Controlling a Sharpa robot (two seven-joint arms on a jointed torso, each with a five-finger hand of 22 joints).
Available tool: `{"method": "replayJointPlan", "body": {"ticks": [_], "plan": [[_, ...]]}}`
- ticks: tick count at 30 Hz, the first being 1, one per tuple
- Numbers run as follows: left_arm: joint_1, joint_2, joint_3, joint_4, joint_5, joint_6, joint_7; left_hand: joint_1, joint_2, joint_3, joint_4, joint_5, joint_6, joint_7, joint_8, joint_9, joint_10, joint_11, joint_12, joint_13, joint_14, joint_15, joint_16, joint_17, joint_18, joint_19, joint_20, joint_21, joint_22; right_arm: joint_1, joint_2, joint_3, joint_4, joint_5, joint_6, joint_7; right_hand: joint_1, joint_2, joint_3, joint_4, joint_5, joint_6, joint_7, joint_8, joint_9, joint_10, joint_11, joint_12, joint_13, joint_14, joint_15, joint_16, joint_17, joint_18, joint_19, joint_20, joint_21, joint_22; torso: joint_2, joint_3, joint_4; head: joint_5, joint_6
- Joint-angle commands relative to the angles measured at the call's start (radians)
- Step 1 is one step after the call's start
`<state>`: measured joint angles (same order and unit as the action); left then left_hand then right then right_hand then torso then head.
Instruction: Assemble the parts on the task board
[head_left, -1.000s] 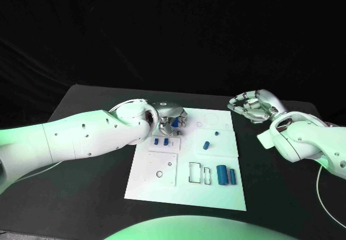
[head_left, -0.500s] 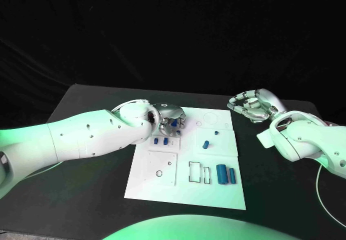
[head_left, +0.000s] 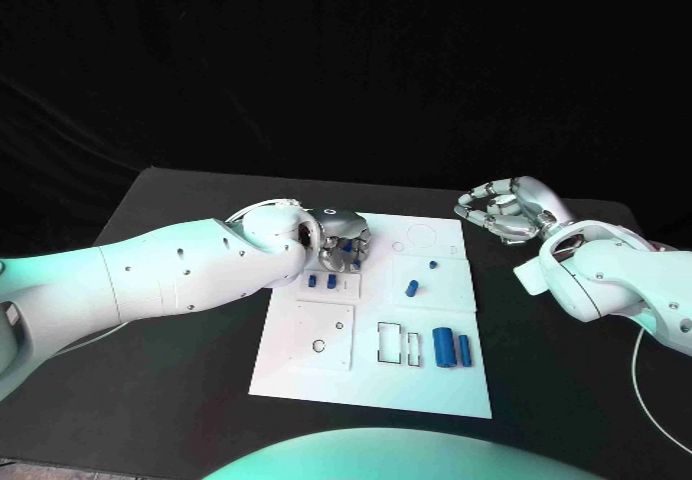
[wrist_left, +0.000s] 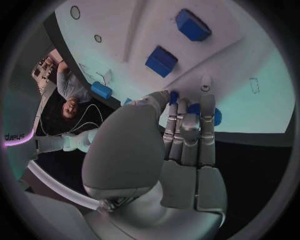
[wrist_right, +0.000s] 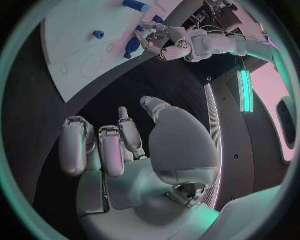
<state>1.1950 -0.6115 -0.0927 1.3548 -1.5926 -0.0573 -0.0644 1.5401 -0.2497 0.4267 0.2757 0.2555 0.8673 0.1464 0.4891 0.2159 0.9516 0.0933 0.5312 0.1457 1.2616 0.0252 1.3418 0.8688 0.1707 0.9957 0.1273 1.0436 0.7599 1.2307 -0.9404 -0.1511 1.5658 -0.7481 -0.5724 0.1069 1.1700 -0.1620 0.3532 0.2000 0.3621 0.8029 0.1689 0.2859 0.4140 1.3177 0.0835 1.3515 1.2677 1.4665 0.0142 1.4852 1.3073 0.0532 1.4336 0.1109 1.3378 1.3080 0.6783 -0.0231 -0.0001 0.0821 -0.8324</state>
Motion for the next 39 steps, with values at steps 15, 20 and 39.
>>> {"method": "replayJointPlan", "body": {"ticks": [15, 20, 39], "plan": [[-0.009, 0.012, 0.000, -0.011, 0.004, 0.025, 0.001, 0.029, 0.020, 0.065, -0.027, -0.003, 0.057, -0.007, -0.016, 0.001, 0.080, -0.017, -0.028, -0.013, 0.071, -0.014, 0.060, 0.089, -0.016, 0.072, -0.009, 0.099, 0.116, -0.001, 0.000, 0.000, 0.004, -0.004, 0.014, 0.008, 0.003, 0.006, 0.000, 0.006, 0.006, -0.006, 0.001, 0.007, 0.002, -0.006, 0.002, -0.003, 0.001, 0.051, -0.005, -0.004, 0.034, 0.009, -0.007, 0.003, -0.006, 0.099, 0.001, -0.0007, 0.0000, 0.000, -0.003], [-0.010, 0.011, 0.000, -0.011, 0.009, 0.006, 0.008, 0.032, 0.032, 0.095, -0.050, -0.009, 0.090, -0.011, -0.023, 0.010, 0.125, -0.024, -0.062, -0.020, 0.106, -0.022, 0.075, 0.119, -0.025, 0.106, -0.017, 0.140, 0.165, -0.001, 0.000, 0.000, 0.004, -0.004, 0.014, 0.008, 0.003, 0.006, 0.000, 0.006, 0.006, -0.006, 0.001, 0.007, 0.002, -0.006, 0.002, -0.003, 0.001, 0.051, -0.005, -0.004, 0.034, 0.009, -0.007, 0.003, -0.006, 0.099, 0.000, -0.0004, 0.0003, -0.001, -0.003], [-0.012, -0.038, 0.026, 0.047, 0.089, -0.076, 0.056, -0.003, 0.024, 0.107, -0.067, -0.018, 0.110, -0.010, -0.045, 0.021, 0.164, -0.025, -0.114, -0.022, 0.129, -0.024, 0.081, 0.134, -0.033, 0.135, -0.017, 0.176, 0.210, -0.001, 0.002, 0.000, -0.001, -0.004, 0.012, 0.011, 0.003, 0.006, 0.000, 0.006, 0.006, -0.006, 0.001, 0.007, 0.002, -0.006, 0.002, -0.003, 0.001, 0.051, -0.005, -0.004, 0.034, 0.009, -0.007, 0.003, -0.006, 0.099, -0.001, -0.0006, 0.0014, 0.000, 0.010]]}}
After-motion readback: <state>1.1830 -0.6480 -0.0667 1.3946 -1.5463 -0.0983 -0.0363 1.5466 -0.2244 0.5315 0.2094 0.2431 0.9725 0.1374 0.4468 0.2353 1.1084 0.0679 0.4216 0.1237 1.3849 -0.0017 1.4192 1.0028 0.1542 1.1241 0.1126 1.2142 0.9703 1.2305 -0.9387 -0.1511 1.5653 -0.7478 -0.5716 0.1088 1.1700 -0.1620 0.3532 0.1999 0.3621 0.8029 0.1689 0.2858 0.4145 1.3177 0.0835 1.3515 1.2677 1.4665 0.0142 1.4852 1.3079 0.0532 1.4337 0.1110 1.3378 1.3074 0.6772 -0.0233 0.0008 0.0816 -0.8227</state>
